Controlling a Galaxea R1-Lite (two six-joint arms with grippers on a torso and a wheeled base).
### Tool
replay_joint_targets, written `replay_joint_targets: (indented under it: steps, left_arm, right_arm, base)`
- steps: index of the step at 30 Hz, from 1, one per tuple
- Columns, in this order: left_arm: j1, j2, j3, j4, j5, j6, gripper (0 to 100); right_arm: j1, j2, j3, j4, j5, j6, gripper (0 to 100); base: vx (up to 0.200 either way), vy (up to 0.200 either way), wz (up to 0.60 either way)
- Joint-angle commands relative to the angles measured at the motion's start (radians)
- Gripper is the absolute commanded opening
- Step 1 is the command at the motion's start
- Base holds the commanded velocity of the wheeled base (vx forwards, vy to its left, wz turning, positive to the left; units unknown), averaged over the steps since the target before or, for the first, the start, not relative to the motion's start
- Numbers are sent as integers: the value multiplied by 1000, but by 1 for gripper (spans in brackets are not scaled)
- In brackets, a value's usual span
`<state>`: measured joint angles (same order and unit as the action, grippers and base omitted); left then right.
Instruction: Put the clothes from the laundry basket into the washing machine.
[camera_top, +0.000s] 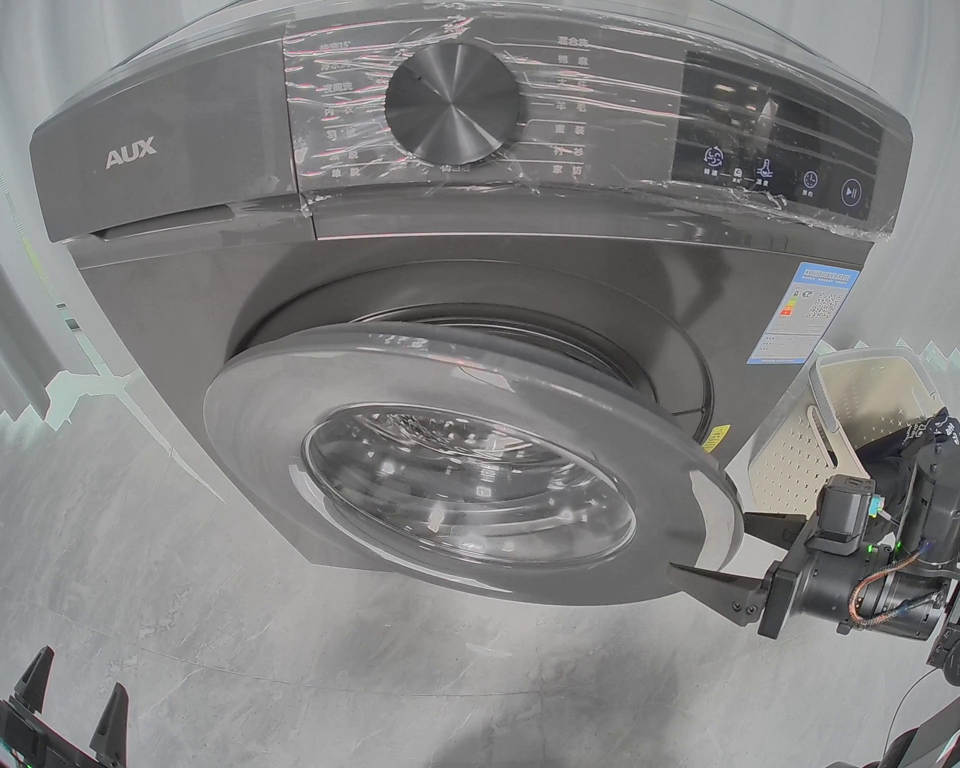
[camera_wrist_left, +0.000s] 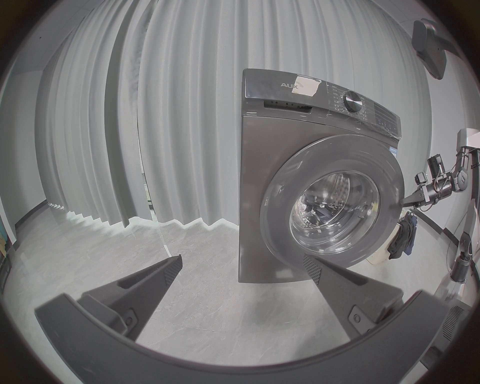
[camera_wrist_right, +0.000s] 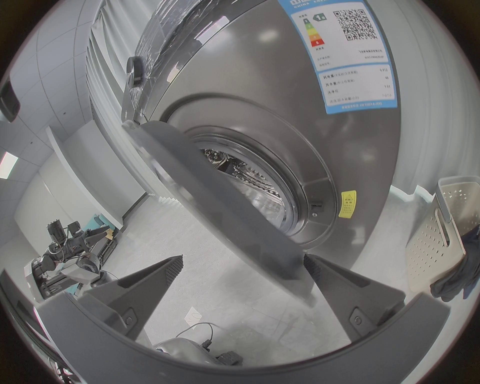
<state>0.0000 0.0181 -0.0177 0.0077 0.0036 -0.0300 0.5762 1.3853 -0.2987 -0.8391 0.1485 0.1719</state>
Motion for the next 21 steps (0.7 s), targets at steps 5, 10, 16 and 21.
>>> replay_joint_targets:
  steps: [5, 10, 16, 21]
  left_arm:
    - [-2, -17, 15, 0, -4, 4, 100]
    - [-2, -17, 15, -2, -4, 2, 100]
    - [-2, -17, 15, -2, -4, 1, 100]
    - [-2, -17, 15, 0, -4, 1, 100]
  right_arm:
    - [-6, -55, 9, -1, 0, -8, 100]
    - [-6, 9, -36, -1, 0, -5, 100]
    - [4, 46, -42, -21, -1, 1, 100]
    - [50, 20, 29, -49, 0, 1, 100]
  base:
    - [0, 0, 0]
    - [-160, 0, 0]
    - [-67, 0, 0]
    - [0, 0, 0]
